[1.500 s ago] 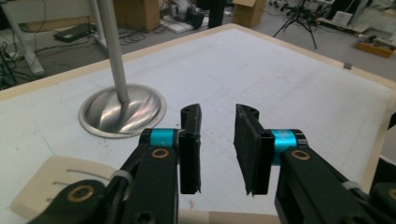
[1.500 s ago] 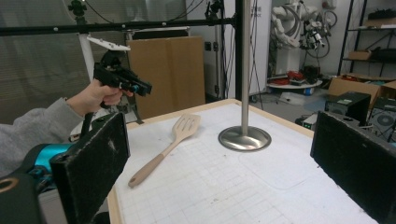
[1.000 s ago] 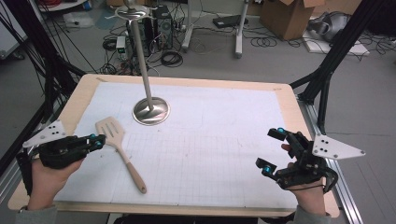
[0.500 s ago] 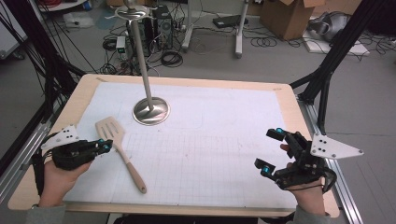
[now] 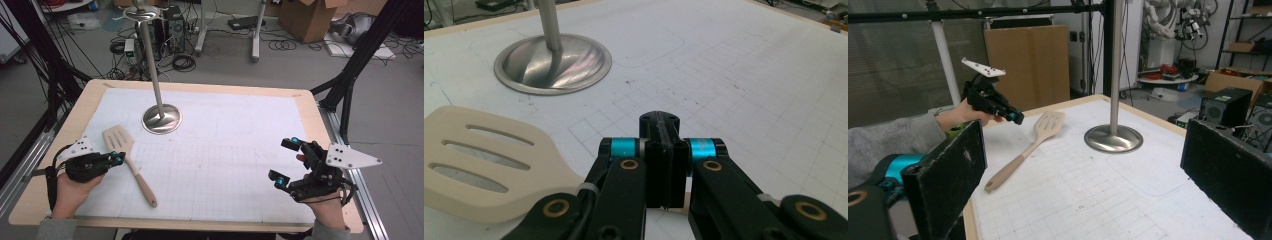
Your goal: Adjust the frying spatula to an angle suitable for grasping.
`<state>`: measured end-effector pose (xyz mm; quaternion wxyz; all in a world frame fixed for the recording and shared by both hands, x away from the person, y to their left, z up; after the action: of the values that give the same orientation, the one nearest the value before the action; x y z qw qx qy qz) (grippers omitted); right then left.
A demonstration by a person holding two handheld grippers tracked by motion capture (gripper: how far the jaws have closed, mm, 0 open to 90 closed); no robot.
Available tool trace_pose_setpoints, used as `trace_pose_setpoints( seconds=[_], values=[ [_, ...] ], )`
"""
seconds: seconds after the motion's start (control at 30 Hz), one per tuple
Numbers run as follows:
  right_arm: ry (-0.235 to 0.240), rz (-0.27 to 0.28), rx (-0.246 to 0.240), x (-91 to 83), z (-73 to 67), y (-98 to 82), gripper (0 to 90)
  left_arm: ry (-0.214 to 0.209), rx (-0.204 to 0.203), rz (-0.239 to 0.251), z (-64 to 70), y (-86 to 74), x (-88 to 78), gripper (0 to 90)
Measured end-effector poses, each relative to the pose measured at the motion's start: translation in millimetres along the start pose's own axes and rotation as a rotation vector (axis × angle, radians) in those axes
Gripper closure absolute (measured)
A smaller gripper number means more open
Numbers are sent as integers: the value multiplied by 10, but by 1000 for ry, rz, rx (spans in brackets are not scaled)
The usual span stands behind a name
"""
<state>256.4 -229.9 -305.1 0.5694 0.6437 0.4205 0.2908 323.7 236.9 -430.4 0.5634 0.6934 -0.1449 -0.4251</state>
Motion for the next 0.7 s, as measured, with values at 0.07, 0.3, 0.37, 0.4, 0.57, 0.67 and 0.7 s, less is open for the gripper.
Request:
trace_pose_setpoints(
  seconds=[0.07,0.3,0.37,0.4,0.57,0.67,0.7],
  values=[
    [3,-4,0,3,-6,-5,35,5,-1,-2,-10,-6,8,895],
    [3,7,-3,-33,-18,1,35,40,-3,-28,-114,-51,109,896],
    [-2,14,4,-50,-19,3,35,37,-2,-40,-120,-55,170,896],
    [4,11,2,-62,-29,-3,35,37,6,-54,-116,-60,214,896],
    [1,10,3,-98,-44,-16,35,34,24,-61,-121,-58,297,896],
    [35,29,30,-123,-94,8,34,34,15,-70,-154,-81,333,896],
    [38,29,28,-132,-110,12,34,35,16,-80,-166,-94,348,896]
  ],
)
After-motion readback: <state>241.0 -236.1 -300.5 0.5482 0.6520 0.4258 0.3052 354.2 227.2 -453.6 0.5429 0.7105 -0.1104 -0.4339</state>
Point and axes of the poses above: each handheld gripper's, and its own axes: x roughly forward along the jaws, y roughly out of its top, z roughly to its right, the point moved 7 cm from there along x, roughly forward along the jaws, and after that the axes turned 6 degrees about x, right-handed, at the moved point
